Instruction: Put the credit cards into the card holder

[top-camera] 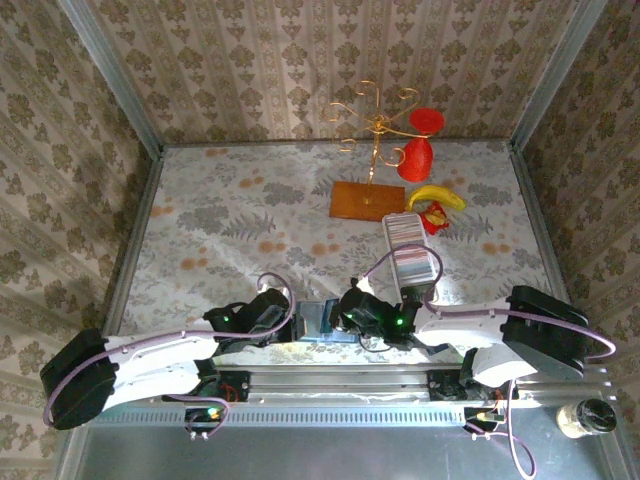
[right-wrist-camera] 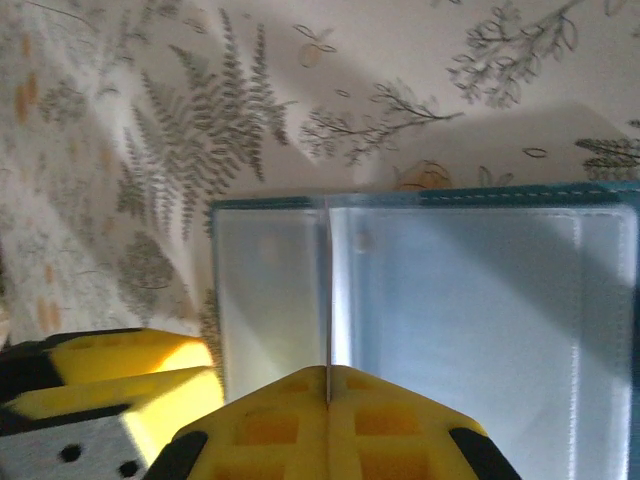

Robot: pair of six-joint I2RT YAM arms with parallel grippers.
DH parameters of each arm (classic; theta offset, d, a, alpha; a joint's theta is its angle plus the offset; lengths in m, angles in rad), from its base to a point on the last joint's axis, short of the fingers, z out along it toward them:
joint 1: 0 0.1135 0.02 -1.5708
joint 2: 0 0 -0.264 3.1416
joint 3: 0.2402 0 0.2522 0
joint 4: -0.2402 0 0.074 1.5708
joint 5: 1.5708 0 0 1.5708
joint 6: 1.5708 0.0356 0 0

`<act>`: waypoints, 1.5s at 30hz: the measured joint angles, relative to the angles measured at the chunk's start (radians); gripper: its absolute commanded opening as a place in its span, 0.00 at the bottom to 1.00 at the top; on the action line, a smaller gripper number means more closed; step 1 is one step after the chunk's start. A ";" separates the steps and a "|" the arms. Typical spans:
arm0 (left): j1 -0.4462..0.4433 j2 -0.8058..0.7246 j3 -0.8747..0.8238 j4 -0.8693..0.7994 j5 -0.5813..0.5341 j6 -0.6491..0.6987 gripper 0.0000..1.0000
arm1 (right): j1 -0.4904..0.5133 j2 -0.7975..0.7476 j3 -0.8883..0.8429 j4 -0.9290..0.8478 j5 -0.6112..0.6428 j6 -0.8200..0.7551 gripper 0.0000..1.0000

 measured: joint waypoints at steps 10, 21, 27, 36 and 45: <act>-0.004 0.005 0.000 0.005 0.000 0.000 0.35 | 0.005 -0.012 -0.014 -0.004 0.010 0.011 0.00; -0.011 0.024 -0.001 0.019 0.000 -0.005 0.34 | 0.005 -0.014 -0.031 0.050 0.017 0.015 0.00; -0.011 0.035 -0.001 0.021 -0.001 -0.007 0.34 | 0.005 0.000 -0.045 0.086 0.017 0.030 0.00; -0.011 0.035 -0.001 0.021 -0.001 -0.007 0.33 | 0.005 -0.007 -0.066 0.085 0.018 0.037 0.00; -0.011 0.037 -0.001 0.021 -0.002 -0.007 0.31 | 0.005 -0.003 -0.077 0.135 0.009 0.036 0.00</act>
